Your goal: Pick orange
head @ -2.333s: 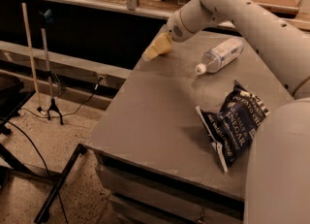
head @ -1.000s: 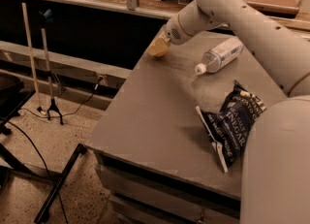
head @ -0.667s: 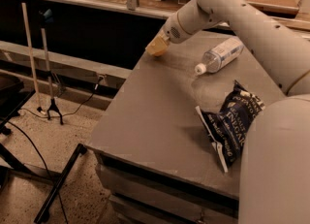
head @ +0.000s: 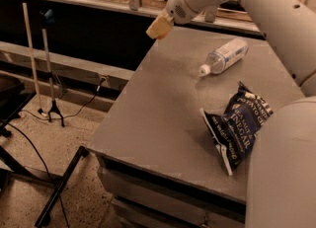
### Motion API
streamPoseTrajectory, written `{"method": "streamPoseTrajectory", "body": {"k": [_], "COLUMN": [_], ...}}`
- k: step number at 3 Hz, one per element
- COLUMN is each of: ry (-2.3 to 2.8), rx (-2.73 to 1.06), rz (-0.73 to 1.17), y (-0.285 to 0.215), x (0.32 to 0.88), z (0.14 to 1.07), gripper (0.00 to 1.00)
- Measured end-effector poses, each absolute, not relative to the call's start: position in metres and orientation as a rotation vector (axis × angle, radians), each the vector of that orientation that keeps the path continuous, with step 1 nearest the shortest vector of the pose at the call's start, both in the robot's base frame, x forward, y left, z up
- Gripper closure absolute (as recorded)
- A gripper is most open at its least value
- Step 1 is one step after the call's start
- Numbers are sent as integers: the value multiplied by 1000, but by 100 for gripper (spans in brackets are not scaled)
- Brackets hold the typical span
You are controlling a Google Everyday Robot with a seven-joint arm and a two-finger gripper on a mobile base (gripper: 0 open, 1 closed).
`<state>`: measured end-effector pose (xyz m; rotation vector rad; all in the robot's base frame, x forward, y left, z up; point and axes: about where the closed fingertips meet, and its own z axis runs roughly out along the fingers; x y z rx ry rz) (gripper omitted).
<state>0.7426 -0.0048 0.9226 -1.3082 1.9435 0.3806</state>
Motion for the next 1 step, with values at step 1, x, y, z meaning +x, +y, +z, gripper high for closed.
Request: {"method": "streamPoseTrajectory", "body": {"k": [1], "ry": [1932], "rx": [-1315], "rz": [369], "y": [-5], "x": [741], "z": [931], "gripper": [100]}}
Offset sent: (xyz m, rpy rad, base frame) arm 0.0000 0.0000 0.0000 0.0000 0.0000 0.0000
